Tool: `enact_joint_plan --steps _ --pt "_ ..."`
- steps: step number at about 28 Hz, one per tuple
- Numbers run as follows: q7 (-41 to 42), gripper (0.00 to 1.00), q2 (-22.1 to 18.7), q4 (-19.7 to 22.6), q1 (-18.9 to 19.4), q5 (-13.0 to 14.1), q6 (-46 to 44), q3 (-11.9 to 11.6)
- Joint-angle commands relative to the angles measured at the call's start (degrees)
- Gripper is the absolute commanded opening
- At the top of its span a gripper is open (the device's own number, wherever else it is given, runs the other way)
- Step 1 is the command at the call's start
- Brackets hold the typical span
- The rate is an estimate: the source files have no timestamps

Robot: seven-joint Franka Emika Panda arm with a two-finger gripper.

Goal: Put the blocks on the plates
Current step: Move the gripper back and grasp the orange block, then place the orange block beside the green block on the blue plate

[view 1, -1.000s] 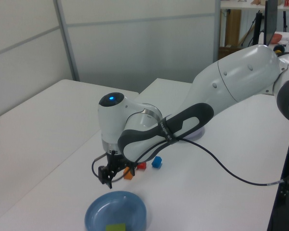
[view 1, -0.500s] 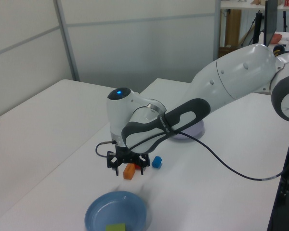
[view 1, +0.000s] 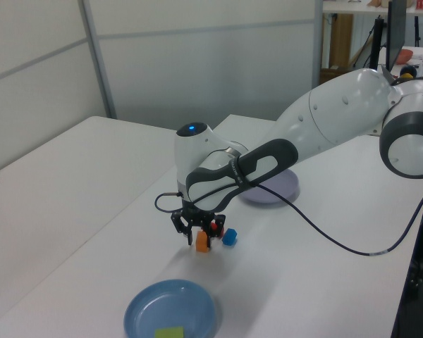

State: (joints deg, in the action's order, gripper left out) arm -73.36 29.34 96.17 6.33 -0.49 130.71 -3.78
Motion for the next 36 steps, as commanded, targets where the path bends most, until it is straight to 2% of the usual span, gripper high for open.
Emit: enact_joint_plan --steps 1,3,5,10,13,17,21,27,28,36 --pt "1.8 0.08 0.5 -0.6 0.5 1.3 2.0 -0.4" --pt "1.9 0.06 0.5 -0.6 0.4 1.2 2.0 -0.4" --pt "2.2 0.01 0.5 -0.7 0.4 1.0 2.0 -0.4" --pt "5.7 0.00 0.2 -0.6 0.5 0.7 1.8 -0.1" --pt "14.4 0.00 -0.4 -0.6 1.3 0.5 1.2 1.1" --pt "24.8 0.00 -1.7 -0.7 1.4 0.6 1.2 4.6" --pt "30.6 0.00 -2.7 -1.6 1.7 0.6 1.2 6.2" --pt "38.1 0.00 -3.9 -2.8 1.8 -0.2 -0.3 11.0" --pt "41.0 0.00 -4.0 -2.8 1.8 -0.6 -1.7 12.2" --pt "55.1 0.00 -4.3 -2.7 1.9 -0.8 -11.3 16.8"
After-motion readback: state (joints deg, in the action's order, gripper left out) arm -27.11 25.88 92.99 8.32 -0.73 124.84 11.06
